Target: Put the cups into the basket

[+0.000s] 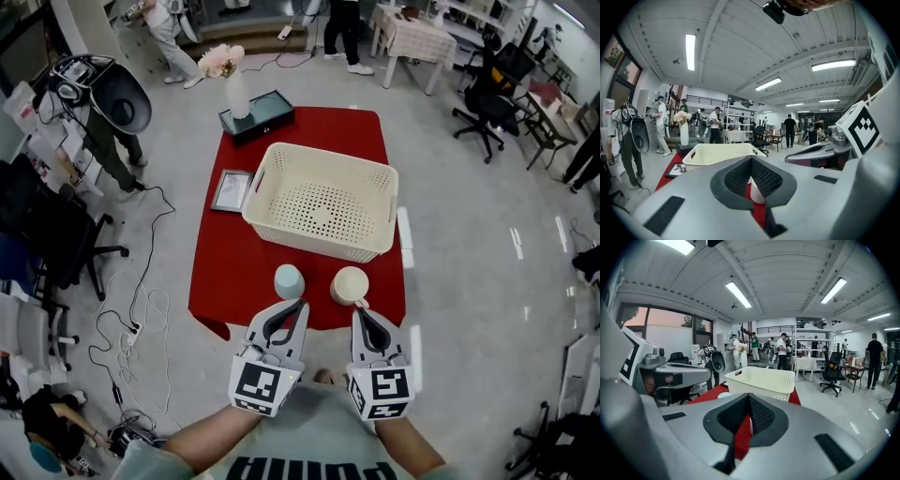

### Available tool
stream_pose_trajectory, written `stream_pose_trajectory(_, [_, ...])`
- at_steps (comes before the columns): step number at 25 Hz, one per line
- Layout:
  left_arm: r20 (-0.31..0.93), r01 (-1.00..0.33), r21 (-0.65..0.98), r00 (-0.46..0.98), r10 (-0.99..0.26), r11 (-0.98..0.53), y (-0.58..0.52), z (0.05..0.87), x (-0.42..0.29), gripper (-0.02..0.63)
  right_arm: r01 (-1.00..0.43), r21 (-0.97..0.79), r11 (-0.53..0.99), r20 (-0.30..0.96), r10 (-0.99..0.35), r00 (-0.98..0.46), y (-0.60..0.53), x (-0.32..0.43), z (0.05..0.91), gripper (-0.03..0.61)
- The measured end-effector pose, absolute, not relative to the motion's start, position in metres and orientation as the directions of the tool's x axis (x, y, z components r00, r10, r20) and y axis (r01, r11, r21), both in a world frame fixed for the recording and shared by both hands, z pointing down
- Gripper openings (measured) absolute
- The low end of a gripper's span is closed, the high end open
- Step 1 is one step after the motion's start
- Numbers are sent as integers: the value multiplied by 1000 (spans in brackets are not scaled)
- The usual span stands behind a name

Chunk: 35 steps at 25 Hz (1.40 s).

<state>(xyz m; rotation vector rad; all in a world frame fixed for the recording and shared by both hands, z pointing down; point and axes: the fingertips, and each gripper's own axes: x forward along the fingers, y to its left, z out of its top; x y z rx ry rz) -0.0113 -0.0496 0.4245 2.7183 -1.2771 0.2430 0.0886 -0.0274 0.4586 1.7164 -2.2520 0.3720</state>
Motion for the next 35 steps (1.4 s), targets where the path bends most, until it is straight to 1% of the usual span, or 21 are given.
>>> stream_pose_trajectory(12, [182, -697, 59, 711, -679, -715, -74, 427, -27, 8, -985, -2, 172, 389, -908, -159, -47, 70, 457, 12])
stream_pose_trajectory(19, [176, -687, 66, 722, -669, -724, -85, 429, -25, 8, -986, 16, 166, 400, -905, -146, -57, 70, 459, 12])
stream_pose_trajectory(26, [197, -722, 53, 684, -702, -689, -96, 432, -7, 8, -976, 7, 217, 417, -888, -195, -71, 93, 468, 14])
stream_pose_trajectory(31, [220, -753, 54, 649, -728, -655, -101, 436, 9, 8, -958, -16, 287, 437, -860, -264, -79, 104, 477, 17])
stream_pose_trajectory(32, [226, -758, 54, 644, -731, -650, -101, 437, 12, 8, -953, -20, 301, 441, -853, -279, -80, 106, 479, 22])
stream_pose_trajectory(33, [230, -762, 52, 638, -734, -646, -101, 438, 16, 8, -948, -26, 316, 446, -845, -294, -81, 107, 482, 49])
stream_pose_trajectory(34, [234, -766, 49, 633, -738, -641, -101, 440, 19, 8, -943, -34, 330, 454, -836, -308, -82, 109, 485, 109])
stream_pose_trajectory(35, [239, -771, 46, 626, -743, -635, -102, 441, 21, 8, -938, -42, 344, 463, -826, -323, -82, 110, 490, 150])
